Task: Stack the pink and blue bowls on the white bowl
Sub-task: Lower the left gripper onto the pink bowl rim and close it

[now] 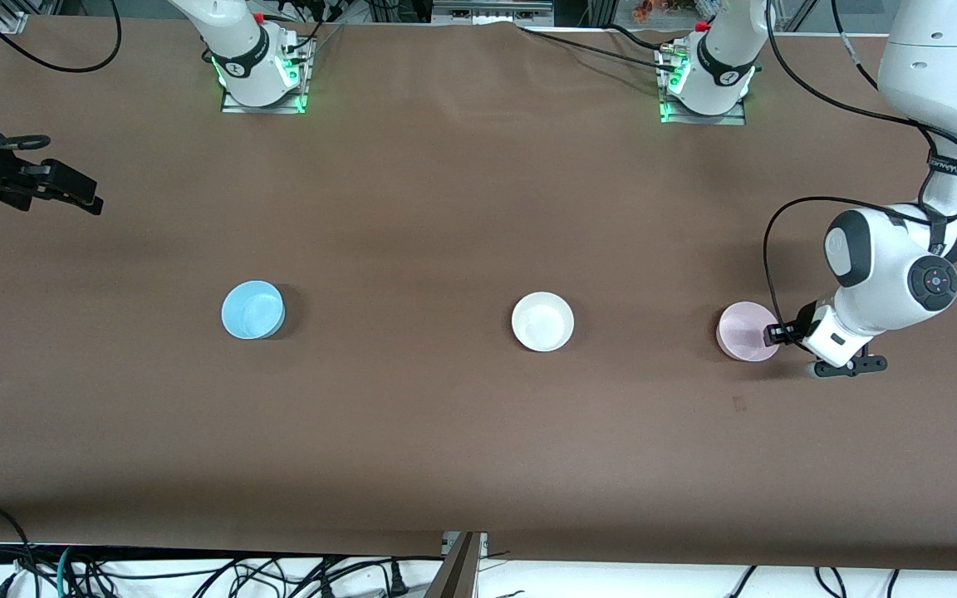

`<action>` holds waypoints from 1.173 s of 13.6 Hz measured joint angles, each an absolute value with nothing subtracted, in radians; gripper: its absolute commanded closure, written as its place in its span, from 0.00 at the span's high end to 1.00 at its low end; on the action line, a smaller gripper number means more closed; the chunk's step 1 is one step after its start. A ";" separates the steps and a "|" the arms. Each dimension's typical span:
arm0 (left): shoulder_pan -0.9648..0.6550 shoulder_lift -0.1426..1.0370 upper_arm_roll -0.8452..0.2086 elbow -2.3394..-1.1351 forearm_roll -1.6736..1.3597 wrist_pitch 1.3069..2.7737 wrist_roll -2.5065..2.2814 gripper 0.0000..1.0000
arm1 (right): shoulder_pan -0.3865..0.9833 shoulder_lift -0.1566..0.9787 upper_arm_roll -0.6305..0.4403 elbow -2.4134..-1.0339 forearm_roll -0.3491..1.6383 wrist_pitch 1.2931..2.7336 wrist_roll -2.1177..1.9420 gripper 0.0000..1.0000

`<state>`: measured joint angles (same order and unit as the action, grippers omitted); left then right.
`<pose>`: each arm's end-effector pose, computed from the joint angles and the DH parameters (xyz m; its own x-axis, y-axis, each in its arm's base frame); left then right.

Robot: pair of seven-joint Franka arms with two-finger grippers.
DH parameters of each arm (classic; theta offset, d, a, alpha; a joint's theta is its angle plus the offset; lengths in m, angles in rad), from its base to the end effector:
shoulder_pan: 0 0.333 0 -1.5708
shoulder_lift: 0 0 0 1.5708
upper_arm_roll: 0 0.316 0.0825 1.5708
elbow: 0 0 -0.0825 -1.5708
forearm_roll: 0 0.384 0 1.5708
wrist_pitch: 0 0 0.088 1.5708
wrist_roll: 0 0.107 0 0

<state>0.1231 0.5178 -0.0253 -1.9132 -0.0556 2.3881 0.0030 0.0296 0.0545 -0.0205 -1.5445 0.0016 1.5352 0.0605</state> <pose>0.6215 0.0611 0.2189 0.9895 0.1376 -0.0438 0.1397 -0.9890 0.0489 0.5667 0.0057 0.6033 0.9966 -0.0514 -0.0637 -0.0513 -0.9987 0.0034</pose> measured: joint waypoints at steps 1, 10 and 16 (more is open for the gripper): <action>0.122 0.518 -0.025 -1.913 -0.056 2.388 0.011 0.38 | 0.030 0.055 -0.021 -1.545 0.002 1.535 0.061 0.99; 0.121 0.519 -0.025 -1.915 -0.048 2.385 0.063 0.38 | 0.030 0.055 -0.020 -1.544 0.002 1.535 0.061 0.99; 0.122 0.521 -0.024 -1.916 -0.041 2.384 0.085 0.37 | 0.030 0.055 -0.020 -1.544 0.002 1.534 0.061 0.99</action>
<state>0.1220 0.5208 -0.0235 -1.9159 -0.0414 2.3843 0.0848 0.0296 0.0547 -0.0205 -1.5444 0.0017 1.5338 0.0606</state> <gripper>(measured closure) 0.621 0.004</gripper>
